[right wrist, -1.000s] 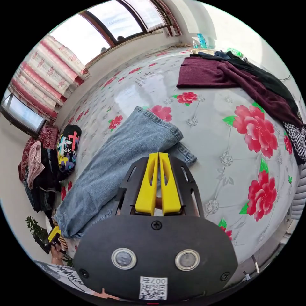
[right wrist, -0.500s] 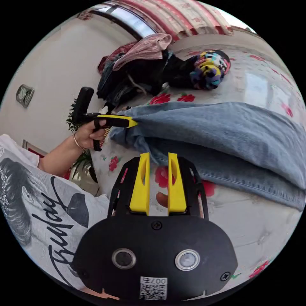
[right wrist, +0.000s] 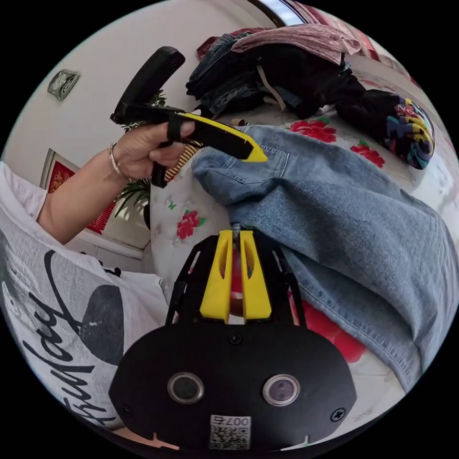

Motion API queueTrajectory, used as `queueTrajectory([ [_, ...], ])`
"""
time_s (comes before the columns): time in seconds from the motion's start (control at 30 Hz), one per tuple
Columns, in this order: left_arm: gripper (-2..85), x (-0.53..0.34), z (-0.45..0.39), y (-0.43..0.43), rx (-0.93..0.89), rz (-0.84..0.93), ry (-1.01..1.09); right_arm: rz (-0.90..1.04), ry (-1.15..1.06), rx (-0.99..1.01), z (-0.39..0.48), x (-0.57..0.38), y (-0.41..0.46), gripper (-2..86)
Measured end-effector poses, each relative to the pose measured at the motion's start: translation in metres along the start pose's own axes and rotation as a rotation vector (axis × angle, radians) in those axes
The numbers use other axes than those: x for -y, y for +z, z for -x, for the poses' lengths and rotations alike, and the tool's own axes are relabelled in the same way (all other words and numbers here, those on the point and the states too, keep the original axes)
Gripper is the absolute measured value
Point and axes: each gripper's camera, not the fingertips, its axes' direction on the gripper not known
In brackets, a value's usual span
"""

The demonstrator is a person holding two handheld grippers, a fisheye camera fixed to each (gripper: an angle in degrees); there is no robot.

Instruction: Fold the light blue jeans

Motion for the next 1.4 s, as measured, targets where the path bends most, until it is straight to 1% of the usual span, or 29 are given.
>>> queueTrajectory([
  [0.07, 7.0, -0.009, 0.019, 0.017, 0.213, 0.073, -0.085, 0.005, 0.056, 0.005, 0.000, -0.022, 0.007, 0.5],
  [0.13, 6.6, -0.017, 0.036, 0.033, 0.293, 0.135, -0.141, -0.011, 0.118, 0.040, -0.006, -0.026, 0.007, 0.6],
  [0.17, 6.0, -0.023, 0.045, 0.041, 0.316, 0.157, -0.175, -0.004, 0.145, 0.064, -0.011, -0.025, 0.008, 0.7],
  [0.3, 4.2, -0.027, 0.047, 0.056, 0.281, 0.124, -0.186, -0.002, 0.226, 0.112, -0.027, -0.012, 0.009, 0.6],
  [0.37, 1.7, -0.023, 0.033, 0.067, 0.392, 0.165, -0.107, 0.013, 0.218, 0.168, -0.026, -0.006, 0.008, 0.1],
  [0.4, 0.9, -0.022, 0.030, 0.070, 0.433, 0.182, -0.083, 0.015, 0.185, 0.174, -0.022, -0.007, 0.006, 0.1],
  [0.43, 0.1, -0.025, 0.029, 0.074, 0.508, 0.207, -0.068, 0.013, 0.099, 0.193, -0.007, -0.013, -0.001, 0.0],
  [0.47, -0.4, -0.033, 0.035, 0.075, 0.510, 0.210, -0.088, 0.008, 0.013, 0.202, 0.011, -0.024, -0.007, 0.0],
  [0.5, -0.5, -0.038, 0.039, 0.073, 0.479, 0.194, -0.113, 0.011, -0.024, 0.197, 0.020, -0.029, -0.008, 0.0],
  [0.57, -0.8, -0.058, 0.058, 0.066, 0.349, 0.162, -0.243, 0.073, -0.101, 0.154, 0.050, -0.044, 0.000, 0.1],
  [0.6, -0.8, -0.062, 0.060, 0.066, 0.337, 0.163, -0.263, 0.082, -0.113, 0.153, 0.053, -0.047, 0.003, 0.2],
  [0.67, -0.6, -0.074, 0.053, 0.069, 0.390, 0.156, -0.258, 0.172, -0.122, 0.171, 0.051, -0.052, 0.009, 0.8],
  [0.73, 0.0, -0.079, 0.042, 0.071, 0.450, 0.157, -0.201, 0.212, -0.116, 0.187, 0.042, -0.058, 0.000, 1.4],
  [0.8, 0.8, -0.084, 0.034, 0.066, 0.489, 0.153, -0.186, 0.137, -0.071, 0.196, 0.028, -0.071, -0.028, 2.2],
  [0.87, 3.0, -0.098, 0.022, 0.043, 0.501, 0.052, -0.207, -0.011, 0.050, 0.115, -0.003, -0.097, -0.083, 3.0],
  [0.9, 3.7, -0.102, 0.018, 0.037, 0.487, 0.020, -0.206, -0.049, 0.098, 0.076, -0.015, -0.105, -0.100, 3.2],
  [0.97, 5.5, -0.114, -0.005, 0.021, 0.404, -0.071, -0.160, -0.183, 0.330, -0.130, -0.069, -0.150, -0.169, 3.8],
  [1.0, 5.8, -0.117, -0.013, 0.021, 0.375, -0.084, -0.136, -0.225, 0.399, -0.191, -0.084, -0.164, -0.187, 3.9],
  [1.07, 6.3, -0.122, -0.042, 0.030, 0.292, -0.079, -0.043, -0.361, 0.693, -0.388, -0.142, -0.225, -0.256, 4.4],
  [1.1, 6.3, -0.123, -0.048, 0.034, 0.292, -0.066, -0.027, -0.378, 0.746, -0.435, -0.153, -0.238, -0.270, 4.6],
  [1.13, 6.2, -0.125, -0.057, 0.044, 0.307, -0.036, -0.011, -0.398, 0.834, -0.528, -0.174, -0.261, -0.294, 4.8],
  [1.17, 6.0, -0.125, -0.060, 0.054, 0.312, -0.001, -0.020, -0.413, 0.928, -0.578, -0.194, -0.280, -0.314, 5.2],
  [1.2, 5.9, -0.125, -0.060, 0.057, 0.303, 0.012, -0.031, -0.426, 0.970, -0.573, -0.204, -0.289, -0.322, 5.4],
  [1.27, 5.7, -0.126, -0.051, 0.063, 0.236, 0.033, -0.090, -0.520, 1.071, -0.452, -0.240, -0.319, -0.345, 5.4],
  [1.33, 5.8, -0.126, -0.042, 0.066, 0.220, 0.045, -0.129, -0.559, 1.105, -0.418, -0.259, -0.330, -0.354, 4.7],
  [1.4, 6.0, -0.126, -0.033, 0.071, 0.215, 0.061, -0.151, -0.543, 1.121, -0.402, -0.273, -0.336, -0.355, 3.5],
])
